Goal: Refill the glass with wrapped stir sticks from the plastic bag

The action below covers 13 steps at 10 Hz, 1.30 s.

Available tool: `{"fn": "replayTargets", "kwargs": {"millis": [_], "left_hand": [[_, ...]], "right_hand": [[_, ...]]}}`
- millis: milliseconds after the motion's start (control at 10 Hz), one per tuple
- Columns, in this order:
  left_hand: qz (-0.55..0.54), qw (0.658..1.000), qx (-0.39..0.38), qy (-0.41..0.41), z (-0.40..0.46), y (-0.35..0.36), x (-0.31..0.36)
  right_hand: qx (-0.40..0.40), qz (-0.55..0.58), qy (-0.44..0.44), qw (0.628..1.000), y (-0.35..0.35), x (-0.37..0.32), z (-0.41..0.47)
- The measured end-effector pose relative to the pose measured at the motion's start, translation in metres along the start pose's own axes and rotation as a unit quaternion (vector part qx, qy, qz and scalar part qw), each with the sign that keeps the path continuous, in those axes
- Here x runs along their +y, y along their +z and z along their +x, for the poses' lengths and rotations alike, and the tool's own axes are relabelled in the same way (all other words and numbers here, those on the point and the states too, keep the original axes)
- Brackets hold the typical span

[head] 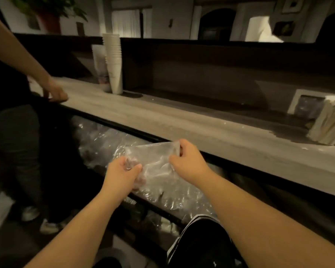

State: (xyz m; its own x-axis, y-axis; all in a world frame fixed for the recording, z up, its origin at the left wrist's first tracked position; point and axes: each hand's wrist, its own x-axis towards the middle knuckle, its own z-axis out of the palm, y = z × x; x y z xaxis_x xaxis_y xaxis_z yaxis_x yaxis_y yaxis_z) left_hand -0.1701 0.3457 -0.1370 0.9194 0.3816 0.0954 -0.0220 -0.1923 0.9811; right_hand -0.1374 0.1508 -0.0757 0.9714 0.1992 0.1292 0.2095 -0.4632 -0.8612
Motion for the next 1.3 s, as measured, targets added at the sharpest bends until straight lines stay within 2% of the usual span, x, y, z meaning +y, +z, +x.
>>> {"fn": "replayTargets", "kwargs": {"millis": [200,400,500,600,700,800,900,1100,1200,1300], "left_hand": [[0.079,0.989,0.089,-0.087,-0.019,-0.043,-0.108],[0.065,0.973,0.121,-0.185,-0.039,-0.062,-0.196],[0.081,0.958,0.144,-0.235,-0.05,-0.071,-0.237],[0.133,0.924,0.197,-0.299,-0.069,-0.078,-0.271],[0.2,0.885,0.213,-0.362,-0.09,-0.084,-0.302],[0.242,0.87,0.186,-0.387,-0.101,-0.083,-0.323],[0.262,0.881,0.143,-0.368,-0.101,-0.075,-0.336],[0.225,0.887,0.067,-0.397,-0.089,-0.058,-0.357],[0.255,0.892,0.025,-0.372,-0.089,-0.051,-0.358],[0.211,0.927,0.057,-0.305,-0.077,-0.045,-0.339]], "right_hand": [[-0.114,-0.07,0.013,0.991,0.116,0.039,0.007],[-0.227,-0.097,0.085,0.965,0.192,0.095,0.011],[-0.297,-0.129,0.097,0.941,0.226,0.122,0.011],[-0.407,-0.219,0.083,0.883,0.255,0.144,0.008],[-0.493,-0.347,0.056,0.796,0.279,0.163,0.004],[-0.507,-0.356,0.078,0.782,0.296,0.174,0.004],[-0.513,-0.349,0.093,0.779,0.307,0.184,0.003],[-0.53,-0.349,0.1,0.766,0.311,0.197,-0.006],[-0.528,-0.346,0.101,0.769,0.308,0.199,-0.005],[-0.485,-0.321,0.097,0.808,0.299,0.197,0.006]]}}
